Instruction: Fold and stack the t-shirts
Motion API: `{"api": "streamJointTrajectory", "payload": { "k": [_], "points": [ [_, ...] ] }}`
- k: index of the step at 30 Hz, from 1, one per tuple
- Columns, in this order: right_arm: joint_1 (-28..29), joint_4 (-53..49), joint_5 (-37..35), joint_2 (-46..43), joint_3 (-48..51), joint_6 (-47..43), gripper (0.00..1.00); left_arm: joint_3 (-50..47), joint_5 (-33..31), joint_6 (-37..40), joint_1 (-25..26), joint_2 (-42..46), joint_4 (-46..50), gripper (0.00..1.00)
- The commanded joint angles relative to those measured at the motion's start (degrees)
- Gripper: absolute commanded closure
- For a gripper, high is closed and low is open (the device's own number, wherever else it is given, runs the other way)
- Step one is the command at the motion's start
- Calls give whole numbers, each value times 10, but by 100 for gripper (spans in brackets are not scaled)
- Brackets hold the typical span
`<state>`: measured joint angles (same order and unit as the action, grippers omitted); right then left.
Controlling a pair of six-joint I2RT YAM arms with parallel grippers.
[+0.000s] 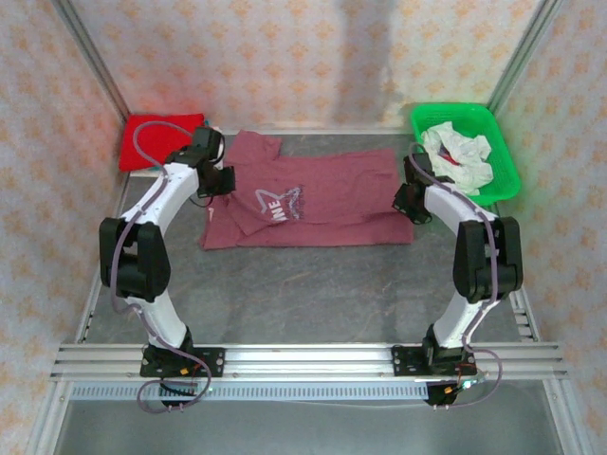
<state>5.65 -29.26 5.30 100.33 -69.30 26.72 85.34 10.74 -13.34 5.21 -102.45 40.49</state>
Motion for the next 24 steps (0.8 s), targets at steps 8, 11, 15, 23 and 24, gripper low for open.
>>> {"api": "streamJointTrajectory", "payload": {
  "k": [8, 11, 15, 23, 24],
  "points": [
    [-5, -33, 19, -10, -73, 0, 63, 116, -19, 7, -3, -51, 17, 49],
    [10, -1, 45, -74, -27, -39, 61, 38, -9, -20, 3, 22, -31, 47],
    [49, 29, 51, -157, 53, -106, 59, -80, 21, -50, 18, 99, -60, 46],
    [114, 251, 111, -254, 271, -196, 51, -226, 39, -91, 63, 130, -107, 36],
    [120, 277, 107, -253, 285, -197, 51, -227, 39, -92, 63, 122, -109, 36]
  ]
}}
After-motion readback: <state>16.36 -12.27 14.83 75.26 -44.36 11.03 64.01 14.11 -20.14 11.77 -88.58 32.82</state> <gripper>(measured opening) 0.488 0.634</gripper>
